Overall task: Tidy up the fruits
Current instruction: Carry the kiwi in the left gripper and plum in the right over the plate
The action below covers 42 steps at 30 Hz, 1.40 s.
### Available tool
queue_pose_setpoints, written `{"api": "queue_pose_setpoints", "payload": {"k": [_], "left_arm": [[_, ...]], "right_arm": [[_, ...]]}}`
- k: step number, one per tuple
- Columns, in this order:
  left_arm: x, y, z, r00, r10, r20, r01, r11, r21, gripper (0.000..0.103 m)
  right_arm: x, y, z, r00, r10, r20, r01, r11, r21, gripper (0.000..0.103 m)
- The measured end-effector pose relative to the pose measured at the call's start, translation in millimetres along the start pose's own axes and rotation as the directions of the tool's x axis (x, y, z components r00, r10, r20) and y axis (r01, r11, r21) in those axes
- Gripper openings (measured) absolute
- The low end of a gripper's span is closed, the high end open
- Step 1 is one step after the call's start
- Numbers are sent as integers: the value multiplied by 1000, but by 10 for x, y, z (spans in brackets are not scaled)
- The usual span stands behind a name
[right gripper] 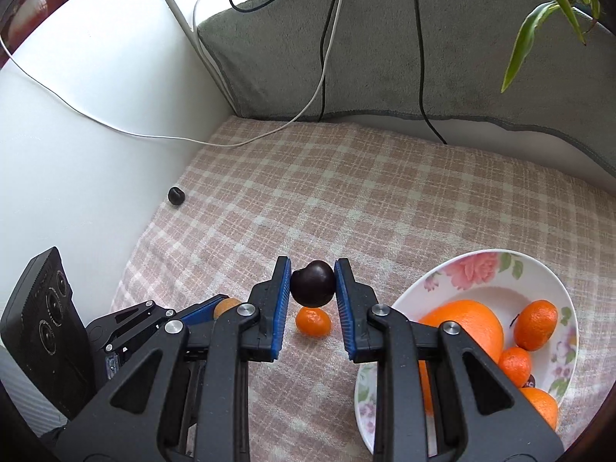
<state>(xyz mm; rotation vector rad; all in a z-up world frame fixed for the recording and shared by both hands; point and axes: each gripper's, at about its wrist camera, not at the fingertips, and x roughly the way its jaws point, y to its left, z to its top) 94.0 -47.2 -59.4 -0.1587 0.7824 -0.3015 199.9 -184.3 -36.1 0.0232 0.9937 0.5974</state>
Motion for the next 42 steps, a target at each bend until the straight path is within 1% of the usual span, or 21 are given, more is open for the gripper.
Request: {"api": "queue_pose_setpoints", "payload": {"k": [9,17,25,31,42], "left_arm": [[145,-148,147,999,-45,9,45,999,25,25],[204,-441,162,995,-100,2,99,993,64,25],[202,-815,79,989,-148,-20,149,980,128,25],[264,-1022,35,985,-166,-44,171,971,165,25],[307,-1213,49,987,-151,-53,159,964,211,25]], "right_arm": [[-444,-339,-86,998,-22,65,20,999,38,24],[-701,-768,-138,993,-62,96,52,993,107,24],[-734,-1016,-210,993,-66,98,51,987,150,24],[-732,-1129,-243,994,-53,98,36,985,169,24],[-703,-1238,-263,995,-40,92,22,981,191,24]]}}
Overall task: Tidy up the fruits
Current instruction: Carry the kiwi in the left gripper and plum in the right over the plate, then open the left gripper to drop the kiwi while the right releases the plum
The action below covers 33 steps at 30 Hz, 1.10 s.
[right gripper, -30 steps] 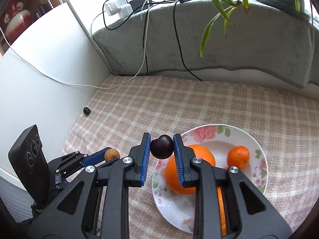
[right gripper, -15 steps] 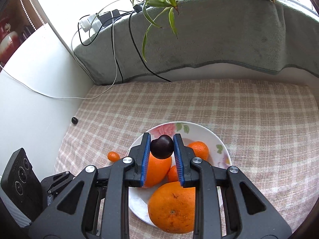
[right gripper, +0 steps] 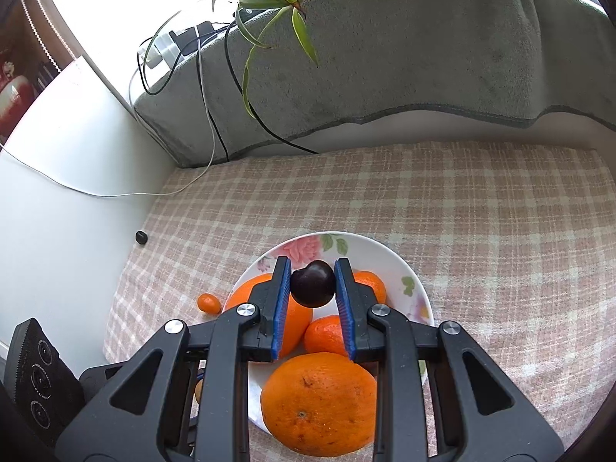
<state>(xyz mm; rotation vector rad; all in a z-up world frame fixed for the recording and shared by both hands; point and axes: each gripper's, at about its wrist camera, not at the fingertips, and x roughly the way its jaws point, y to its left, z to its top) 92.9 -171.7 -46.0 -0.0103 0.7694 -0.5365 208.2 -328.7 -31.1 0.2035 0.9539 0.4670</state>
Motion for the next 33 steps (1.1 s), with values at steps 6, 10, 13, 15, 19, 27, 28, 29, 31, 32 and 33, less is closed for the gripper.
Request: {"api": "queue_pose_setpoints", "payload": {"k": [6,10,13,15,19,27,28,29,31,32,33], "left_arm": [[29,-37,-4,1000,8,-6,-8,1000,13,25],[35,-42,-5,1000,14,-4,-14,1000,15,25],[61,-50,9,1000,18,-4,-18,1000,14,25],[63,-42,6,1000,19,-3,-19,1000,12,25],[73,-41,22,1000,21,1,-21,1000,12,25],[49,-36,55,999,27,18,-28,1000,15,42],[42,-33,56,999,29,20,-29,999,15,43],[37,-31,58,999,30,23,-30,999,14,47],[18,-17,53,999,31,29,-32,999,12,55],[10,-11,51,999,32,30,-33,999,9,60],[3,-6,42,999,33,31,-33,999,5,64]], "right_arm": [[28,-3,0,1000,4,-4,-4,1000,5,24],[45,1,-9,1000,9,-7,-9,1000,5,24],[55,2,-14,1000,8,-8,-8,1000,3,25],[52,2,-18,1000,10,-8,-10,1000,5,25],[44,6,-21,1000,7,-3,-7,1000,4,40],[-28,19,-4,1000,8,28,-8,1000,8,65],[-40,17,-2,999,6,32,-6,1000,8,68],[-53,16,-2,999,5,38,-5,1000,8,69],[-73,16,0,999,3,46,-3,1000,9,74],[-84,15,1,999,-1,50,0,1000,10,76],[-93,21,1,999,-3,54,3,1000,10,79]]}}
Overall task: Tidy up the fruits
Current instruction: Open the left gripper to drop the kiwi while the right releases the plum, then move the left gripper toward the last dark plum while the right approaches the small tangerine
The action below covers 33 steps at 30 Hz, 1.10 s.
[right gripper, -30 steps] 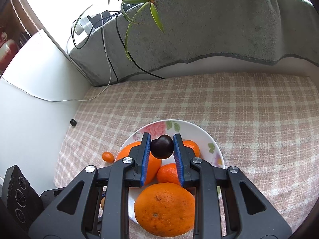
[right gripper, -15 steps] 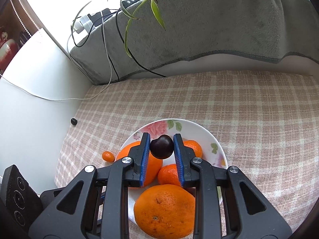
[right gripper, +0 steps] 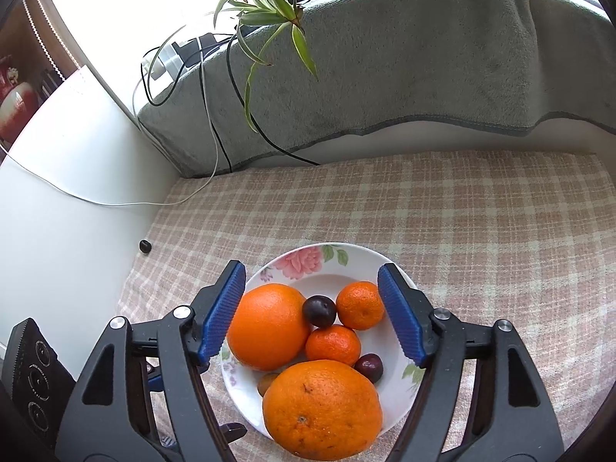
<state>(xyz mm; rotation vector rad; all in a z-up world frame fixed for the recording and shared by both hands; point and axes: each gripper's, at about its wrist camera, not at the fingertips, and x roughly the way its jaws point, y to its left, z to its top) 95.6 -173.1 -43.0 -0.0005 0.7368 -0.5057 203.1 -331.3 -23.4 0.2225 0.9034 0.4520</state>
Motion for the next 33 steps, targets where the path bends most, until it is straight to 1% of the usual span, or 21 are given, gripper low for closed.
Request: {"api": "queue_pose_setpoints", "payload": {"k": [3,8,11,20,26,30,33], "left_arm": [[-4,18,10,1000,10,1,-10,1000,-7,70],[-42,70,3,999,37,5,-37,999,-23,78],[-63,121,-2,999,46,6,-46,998,-33,78],[-174,246,-24,997,70,19,-70,996,-47,78],[-263,346,-38,996,88,30,-86,994,-61,78],[-345,494,-97,993,112,35,-109,991,-74,78],[-426,672,-166,990,138,34,-134,986,-95,78]], "right_arm": [[-38,9,3,1000,0,17,0,1000,-5,85],[-100,45,0,999,-3,43,3,1000,-11,87],[-137,79,-17,998,-10,60,11,1000,-23,90],[-309,258,-80,992,-16,124,25,997,-68,90],[-416,429,-183,985,-19,171,37,994,-100,90],[-474,555,-274,979,-25,204,49,992,-116,90],[-490,661,-361,975,-28,222,60,988,-141,90]]}}
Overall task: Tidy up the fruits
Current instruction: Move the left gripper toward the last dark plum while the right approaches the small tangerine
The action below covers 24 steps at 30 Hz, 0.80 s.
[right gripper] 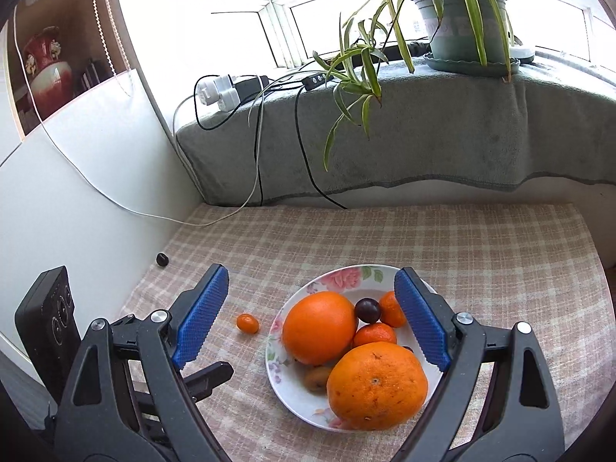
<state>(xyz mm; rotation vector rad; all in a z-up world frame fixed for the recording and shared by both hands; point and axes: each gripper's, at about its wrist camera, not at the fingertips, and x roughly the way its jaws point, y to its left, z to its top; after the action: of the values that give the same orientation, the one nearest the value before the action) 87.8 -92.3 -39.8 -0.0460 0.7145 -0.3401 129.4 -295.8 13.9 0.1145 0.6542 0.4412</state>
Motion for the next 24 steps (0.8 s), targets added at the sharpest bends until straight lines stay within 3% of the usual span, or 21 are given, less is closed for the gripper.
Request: {"api": "queue_pose_setpoints", "payload": {"k": [11,13,17,21,24], "left_arm": [[-253,772,-215,993,120,1,-119,988,-98,78],[-286,893,-243,991,135,1,-134,984,-120,78],[-309,1075,-289,988,152,-5,-151,978,-146,78],[-324,1197,-313,987,158,-6,-157,974,-164,78],[-323,1292,-332,988,156,-6,-154,971,-181,78]], "right_arm": [[201,548,-365,998,42,-44,-46,992,-115,89],[277,642,-446,996,56,-71,-65,990,-129,78],[462,823,-644,987,83,-136,-103,985,-140,74],[684,936,-771,978,77,-195,-105,986,-133,60],[838,941,-816,972,80,-223,-102,991,-91,57]]}}
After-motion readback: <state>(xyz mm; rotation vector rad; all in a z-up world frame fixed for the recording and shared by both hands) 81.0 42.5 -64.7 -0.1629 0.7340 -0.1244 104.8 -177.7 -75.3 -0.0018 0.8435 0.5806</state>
